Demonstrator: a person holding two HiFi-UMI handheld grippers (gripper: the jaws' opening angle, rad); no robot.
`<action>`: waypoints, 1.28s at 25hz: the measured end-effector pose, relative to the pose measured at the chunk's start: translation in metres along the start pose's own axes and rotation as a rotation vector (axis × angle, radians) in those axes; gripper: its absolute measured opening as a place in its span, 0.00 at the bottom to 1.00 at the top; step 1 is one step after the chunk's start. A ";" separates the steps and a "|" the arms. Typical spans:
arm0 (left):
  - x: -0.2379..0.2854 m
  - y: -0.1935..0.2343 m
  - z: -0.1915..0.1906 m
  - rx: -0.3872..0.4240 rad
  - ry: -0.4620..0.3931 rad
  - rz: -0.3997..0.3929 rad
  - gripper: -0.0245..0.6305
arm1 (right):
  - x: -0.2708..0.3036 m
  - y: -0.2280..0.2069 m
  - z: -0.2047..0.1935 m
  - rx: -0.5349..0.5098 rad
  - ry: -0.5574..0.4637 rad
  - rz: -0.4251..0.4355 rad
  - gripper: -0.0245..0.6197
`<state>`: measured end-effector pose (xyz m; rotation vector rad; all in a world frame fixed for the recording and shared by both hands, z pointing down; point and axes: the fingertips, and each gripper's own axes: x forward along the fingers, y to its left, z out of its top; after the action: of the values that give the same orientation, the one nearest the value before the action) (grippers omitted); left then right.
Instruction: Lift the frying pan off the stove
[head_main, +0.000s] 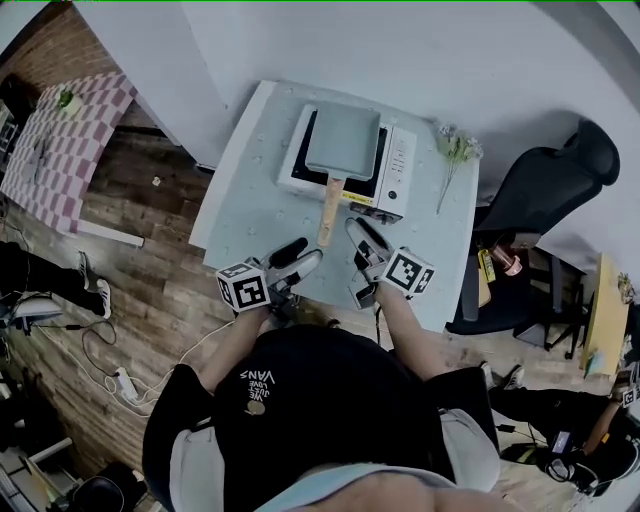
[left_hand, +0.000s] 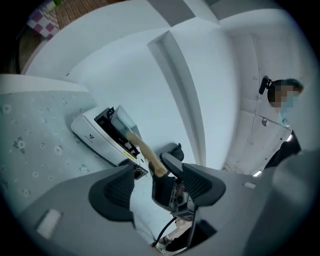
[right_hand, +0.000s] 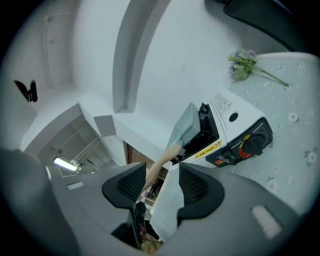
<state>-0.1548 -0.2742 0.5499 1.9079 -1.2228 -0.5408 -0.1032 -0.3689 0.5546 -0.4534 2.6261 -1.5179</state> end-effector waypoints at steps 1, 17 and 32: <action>0.004 0.001 0.002 -0.009 0.012 -0.015 0.47 | 0.006 0.001 0.002 0.034 -0.008 0.019 0.35; 0.056 0.004 -0.001 -0.121 0.270 -0.185 0.46 | 0.064 -0.031 0.005 0.342 0.094 0.004 0.43; 0.058 0.007 -0.002 -0.254 0.399 -0.264 0.29 | 0.109 -0.031 -0.007 0.423 0.197 0.048 0.36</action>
<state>-0.1319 -0.3268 0.5604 1.8530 -0.6214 -0.4018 -0.2016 -0.4091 0.5938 -0.2117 2.3175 -2.1235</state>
